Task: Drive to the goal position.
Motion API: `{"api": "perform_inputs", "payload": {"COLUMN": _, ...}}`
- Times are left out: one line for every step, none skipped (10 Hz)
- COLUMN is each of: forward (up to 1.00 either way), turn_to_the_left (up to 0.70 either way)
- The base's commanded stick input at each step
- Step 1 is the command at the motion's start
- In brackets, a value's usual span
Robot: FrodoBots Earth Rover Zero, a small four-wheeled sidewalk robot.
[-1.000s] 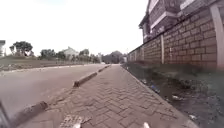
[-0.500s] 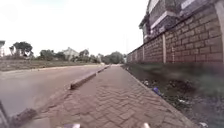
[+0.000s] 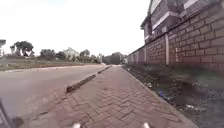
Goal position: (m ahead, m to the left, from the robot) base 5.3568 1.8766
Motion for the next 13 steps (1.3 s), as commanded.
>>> {"api": "perform_inputs", "payload": {"forward": 0.5, "turn_to_the_left": 0.0}}
{"api": "perform_inputs", "payload": {"forward": 0.5, "turn_to_the_left": 0.0}}
{"api": "perform_inputs", "payload": {"forward": 0.5, "turn_to_the_left": 0.0}}
{"api": "perform_inputs", "payload": {"forward": 0.5, "turn_to_the_left": 0.0}}
{"api": "perform_inputs", "payload": {"forward": 0.5, "turn_to_the_left": 0.0}}
{"api": "perform_inputs", "payload": {"forward": 0.5, "turn_to_the_left": 0.0}}
{"api": "perform_inputs", "payload": {"forward": 0.5, "turn_to_the_left": 0.0}}
{"api": "perform_inputs", "payload": {"forward": 0.5, "turn_to_the_left": 0.0}}
{"api": "perform_inputs", "payload": {"forward": 0.5, "turn_to_the_left": 0.0}}
{"api": "perform_inputs", "payload": {"forward": 0.5, "turn_to_the_left": 0.0}}
{"api": "perform_inputs", "payload": {"forward": 0.5, "turn_to_the_left": 0.0}}
{"api": "perform_inputs", "payload": {"forward": 0.5, "turn_to_the_left": 0.0}}
{"api": "perform_inputs", "payload": {"forward": 0.5, "turn_to_the_left": 0.0}}
